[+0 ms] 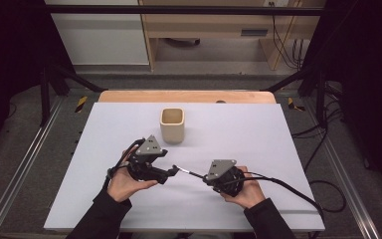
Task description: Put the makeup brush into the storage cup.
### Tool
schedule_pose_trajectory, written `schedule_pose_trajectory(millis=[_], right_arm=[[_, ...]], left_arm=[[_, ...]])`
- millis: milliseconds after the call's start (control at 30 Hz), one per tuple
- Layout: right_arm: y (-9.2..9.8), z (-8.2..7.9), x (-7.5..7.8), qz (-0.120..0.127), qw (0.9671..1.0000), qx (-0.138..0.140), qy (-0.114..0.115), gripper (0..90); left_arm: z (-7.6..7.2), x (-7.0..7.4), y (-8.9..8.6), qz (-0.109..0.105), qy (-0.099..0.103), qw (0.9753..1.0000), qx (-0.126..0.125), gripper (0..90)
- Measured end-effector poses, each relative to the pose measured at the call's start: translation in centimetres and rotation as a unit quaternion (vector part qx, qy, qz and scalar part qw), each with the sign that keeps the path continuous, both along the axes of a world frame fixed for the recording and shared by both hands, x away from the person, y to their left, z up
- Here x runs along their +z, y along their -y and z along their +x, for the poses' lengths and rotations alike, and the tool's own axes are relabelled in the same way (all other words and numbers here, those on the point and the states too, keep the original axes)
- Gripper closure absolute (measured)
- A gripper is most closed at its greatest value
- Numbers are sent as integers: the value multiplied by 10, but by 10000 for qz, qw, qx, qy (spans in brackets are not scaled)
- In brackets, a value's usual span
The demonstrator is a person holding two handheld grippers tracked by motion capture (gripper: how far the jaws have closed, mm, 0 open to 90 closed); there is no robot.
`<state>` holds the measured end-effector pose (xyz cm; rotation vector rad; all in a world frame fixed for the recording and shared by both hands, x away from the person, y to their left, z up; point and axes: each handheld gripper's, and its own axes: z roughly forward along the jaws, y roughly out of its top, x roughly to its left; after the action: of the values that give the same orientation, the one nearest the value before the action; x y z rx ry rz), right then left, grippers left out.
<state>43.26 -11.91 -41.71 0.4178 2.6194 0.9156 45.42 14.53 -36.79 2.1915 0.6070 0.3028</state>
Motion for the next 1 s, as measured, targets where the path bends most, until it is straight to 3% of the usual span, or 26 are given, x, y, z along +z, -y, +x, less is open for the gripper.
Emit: schedule_pose_trajectory(millis=[100, 267, 433, 633, 1000], right_arm=[[2, 0, 0, 39, 10000, -79, -12, 837], [6, 0, 0, 139, 9997, -195, -10, 836], [10, 1, -2, 231, 9994, -270, -6, 836], [13, 2, -1, 480, 9980, -404, -12, 836], [20, 3, 5, 1140, 9911, -691, 47, 835]], left_arm=[[-1, -3, -5, -174, 26, 9997, 149, 249], [-3, -7, -9, -284, 93, 9991, 301, 199], [-5, -12, -13, -350, 62, 9984, 431, 159], [-6, -18, -19, -613, 5, 9963, 596, 111], [-6, -24, -19, -902, -24, 9931, 748, 96]])
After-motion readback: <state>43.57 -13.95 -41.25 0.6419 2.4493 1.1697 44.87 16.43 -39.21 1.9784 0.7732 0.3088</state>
